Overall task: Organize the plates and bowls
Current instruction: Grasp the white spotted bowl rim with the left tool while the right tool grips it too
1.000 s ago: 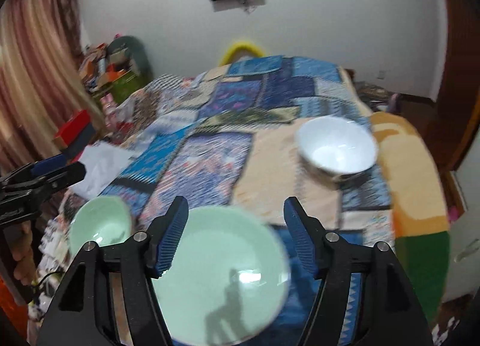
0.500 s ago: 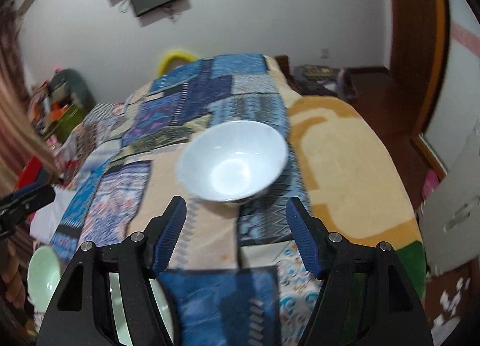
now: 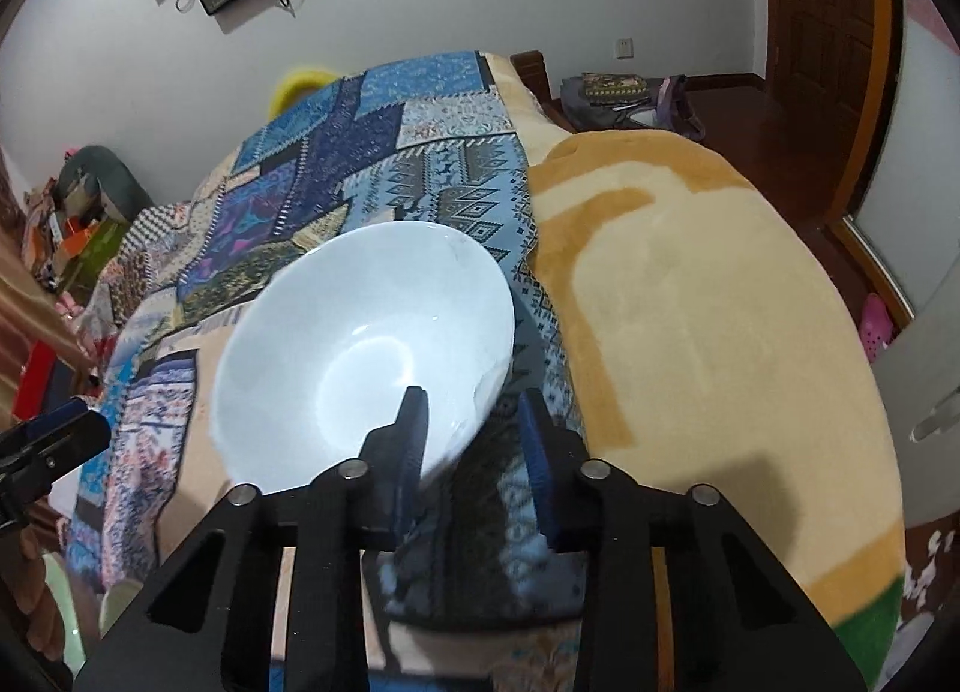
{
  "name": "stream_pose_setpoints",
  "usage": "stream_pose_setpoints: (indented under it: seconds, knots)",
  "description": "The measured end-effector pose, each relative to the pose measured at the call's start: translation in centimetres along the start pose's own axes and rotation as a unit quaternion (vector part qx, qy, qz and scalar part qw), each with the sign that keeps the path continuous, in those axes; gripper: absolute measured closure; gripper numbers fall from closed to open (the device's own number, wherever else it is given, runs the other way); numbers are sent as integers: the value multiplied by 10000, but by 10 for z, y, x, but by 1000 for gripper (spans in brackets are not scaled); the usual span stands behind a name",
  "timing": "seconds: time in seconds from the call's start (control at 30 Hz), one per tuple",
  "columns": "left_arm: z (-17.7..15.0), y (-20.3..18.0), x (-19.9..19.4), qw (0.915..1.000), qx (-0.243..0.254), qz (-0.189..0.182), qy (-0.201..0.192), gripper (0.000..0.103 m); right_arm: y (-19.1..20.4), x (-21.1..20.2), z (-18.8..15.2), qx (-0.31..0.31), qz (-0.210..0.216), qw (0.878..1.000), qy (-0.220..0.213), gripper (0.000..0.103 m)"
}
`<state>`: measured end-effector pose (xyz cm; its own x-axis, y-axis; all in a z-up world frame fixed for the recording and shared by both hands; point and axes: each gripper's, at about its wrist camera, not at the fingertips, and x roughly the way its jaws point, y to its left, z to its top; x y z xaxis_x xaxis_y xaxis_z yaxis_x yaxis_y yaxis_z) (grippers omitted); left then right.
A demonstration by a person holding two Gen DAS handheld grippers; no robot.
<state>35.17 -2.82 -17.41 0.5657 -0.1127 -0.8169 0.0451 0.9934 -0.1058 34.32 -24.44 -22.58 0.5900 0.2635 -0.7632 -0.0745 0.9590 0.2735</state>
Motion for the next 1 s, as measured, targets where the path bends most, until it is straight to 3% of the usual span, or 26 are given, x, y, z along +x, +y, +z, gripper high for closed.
stream_pose_setpoints:
  seconds: [0.1,0.47,0.73,0.77,0.93,1.0]
  knots:
    - [7,-2,17,9999,-27,-54,104,11,-1,11,2,9,69,9999,124,83]
    - [12,-13,48,9993,43,-160,330,12,13,13,-4,-416,422,9978,302,84]
    - [7,-18,72,9966,-43,-342,745,43,31,9,-16,-660,781,9936,484,84]
    - [6,-19,76,9960,-30,-377,813,45,34,9,-16,-693,772,9934,484,84]
    - [2,-27,91,9932,51,-469,1066,77,46,17,-13,-804,559,9939,500,81]
    - [0,-30,93,9935,89,-446,1048,81,45,22,-10,-726,548,9944,546,80]
